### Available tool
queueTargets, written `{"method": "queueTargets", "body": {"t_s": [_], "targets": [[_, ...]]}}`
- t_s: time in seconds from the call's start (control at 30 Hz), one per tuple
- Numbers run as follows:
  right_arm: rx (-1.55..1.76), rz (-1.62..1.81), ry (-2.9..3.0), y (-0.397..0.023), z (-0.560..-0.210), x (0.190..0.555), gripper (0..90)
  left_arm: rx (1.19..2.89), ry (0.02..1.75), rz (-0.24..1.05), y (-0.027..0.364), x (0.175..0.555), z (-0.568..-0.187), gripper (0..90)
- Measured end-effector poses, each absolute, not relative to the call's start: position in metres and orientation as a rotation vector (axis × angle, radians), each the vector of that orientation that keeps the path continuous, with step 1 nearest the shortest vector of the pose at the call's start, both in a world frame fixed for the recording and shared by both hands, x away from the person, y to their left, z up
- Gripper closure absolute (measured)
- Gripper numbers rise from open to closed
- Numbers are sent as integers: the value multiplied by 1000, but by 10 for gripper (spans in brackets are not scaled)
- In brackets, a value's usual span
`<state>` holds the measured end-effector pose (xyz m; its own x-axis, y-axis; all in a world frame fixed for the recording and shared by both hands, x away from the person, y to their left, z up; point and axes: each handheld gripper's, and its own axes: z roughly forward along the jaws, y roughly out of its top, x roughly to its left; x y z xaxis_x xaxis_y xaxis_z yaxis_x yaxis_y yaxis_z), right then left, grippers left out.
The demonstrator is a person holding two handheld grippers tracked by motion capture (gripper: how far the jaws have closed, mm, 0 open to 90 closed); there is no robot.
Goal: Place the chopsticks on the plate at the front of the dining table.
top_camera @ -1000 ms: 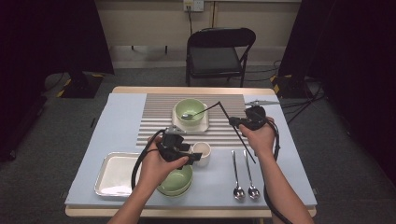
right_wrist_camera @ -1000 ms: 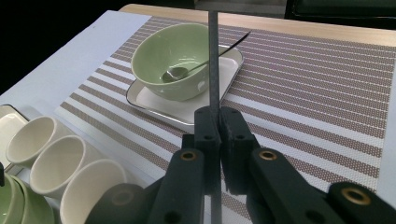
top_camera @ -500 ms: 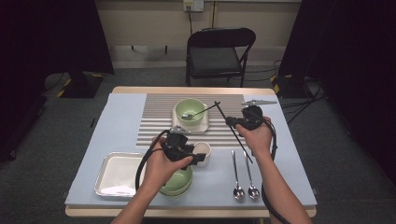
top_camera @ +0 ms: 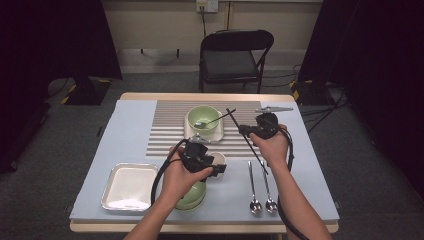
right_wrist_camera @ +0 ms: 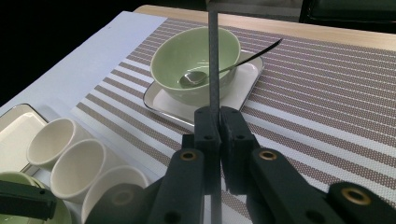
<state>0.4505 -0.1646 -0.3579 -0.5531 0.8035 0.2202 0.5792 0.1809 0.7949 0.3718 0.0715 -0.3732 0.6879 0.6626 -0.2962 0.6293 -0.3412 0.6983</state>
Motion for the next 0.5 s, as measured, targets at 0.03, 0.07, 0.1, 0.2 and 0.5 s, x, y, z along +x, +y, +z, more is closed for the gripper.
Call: {"method": "queueTargets", "body": {"t_s": [0.03,0.07,0.1,0.2,0.5], "targets": [[1329,1309,2209,-165,-358,450,861,2055,990,50,72,372,-373,440],[1329,1308,2209,-164,-358,450,861,2050,989,46,70,372,-373,440],[1329,1312,2211,-163,-357,450,861,2046,992,52,68,372,-373,447],[1326,1317,2214,-162,-357,450,861,2047,987,59,65,372,-374,456],[1313,1313,2226,-156,-356,451,861,2048,991,49,60,374,-376,464]]}}
